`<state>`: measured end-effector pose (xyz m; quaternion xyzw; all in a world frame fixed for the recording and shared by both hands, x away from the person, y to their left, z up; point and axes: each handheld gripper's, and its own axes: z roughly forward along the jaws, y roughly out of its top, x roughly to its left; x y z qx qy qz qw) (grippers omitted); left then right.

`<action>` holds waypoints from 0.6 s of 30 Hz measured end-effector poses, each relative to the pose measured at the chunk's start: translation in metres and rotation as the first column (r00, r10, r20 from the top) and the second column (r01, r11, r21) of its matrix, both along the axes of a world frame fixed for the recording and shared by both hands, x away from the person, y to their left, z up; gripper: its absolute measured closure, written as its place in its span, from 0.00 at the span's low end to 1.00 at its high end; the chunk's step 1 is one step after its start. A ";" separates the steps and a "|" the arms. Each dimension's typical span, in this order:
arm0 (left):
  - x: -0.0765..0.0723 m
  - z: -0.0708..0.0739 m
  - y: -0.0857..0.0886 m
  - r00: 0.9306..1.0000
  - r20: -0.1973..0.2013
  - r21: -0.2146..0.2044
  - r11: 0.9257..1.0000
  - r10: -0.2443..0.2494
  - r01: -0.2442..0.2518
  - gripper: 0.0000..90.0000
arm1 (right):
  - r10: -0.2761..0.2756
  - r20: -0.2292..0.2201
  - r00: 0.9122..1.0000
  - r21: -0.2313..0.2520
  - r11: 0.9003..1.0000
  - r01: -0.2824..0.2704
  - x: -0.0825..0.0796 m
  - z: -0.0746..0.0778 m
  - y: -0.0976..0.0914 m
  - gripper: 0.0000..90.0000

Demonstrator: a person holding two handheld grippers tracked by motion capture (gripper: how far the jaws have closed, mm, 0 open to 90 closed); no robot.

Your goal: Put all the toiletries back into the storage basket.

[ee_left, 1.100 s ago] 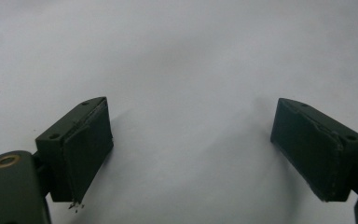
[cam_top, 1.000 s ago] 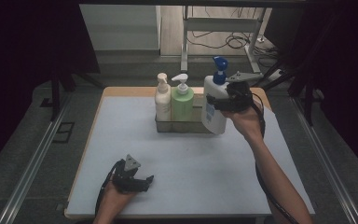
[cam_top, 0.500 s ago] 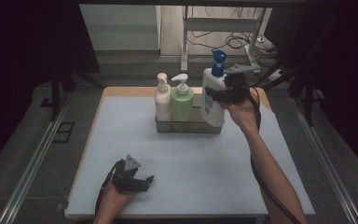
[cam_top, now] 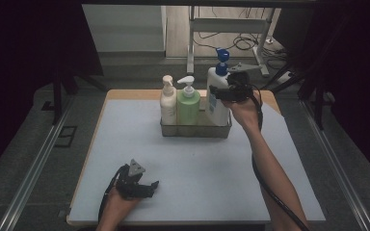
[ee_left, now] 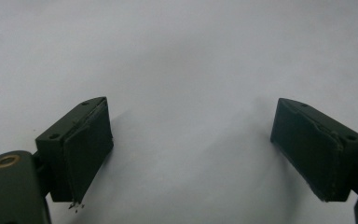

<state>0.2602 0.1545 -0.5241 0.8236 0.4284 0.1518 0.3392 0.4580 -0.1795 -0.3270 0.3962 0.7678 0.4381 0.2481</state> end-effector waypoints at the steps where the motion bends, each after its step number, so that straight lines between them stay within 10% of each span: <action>1: 0.000 0.000 0.000 1.000 0.000 -0.001 1.000 0.000 0.000 0.14 | -0.002 -0.001 1.000 0.000 1.000 0.002 0.001 0.000 0.001 0.45; 18: 0.000 0.000 0.000 1.000 -0.003 0.001 1.000 -0.002 0.002 0.14 | -0.023 -0.015 1.000 -0.025 0.999 0.023 0.016 -0.021 0.005 0.45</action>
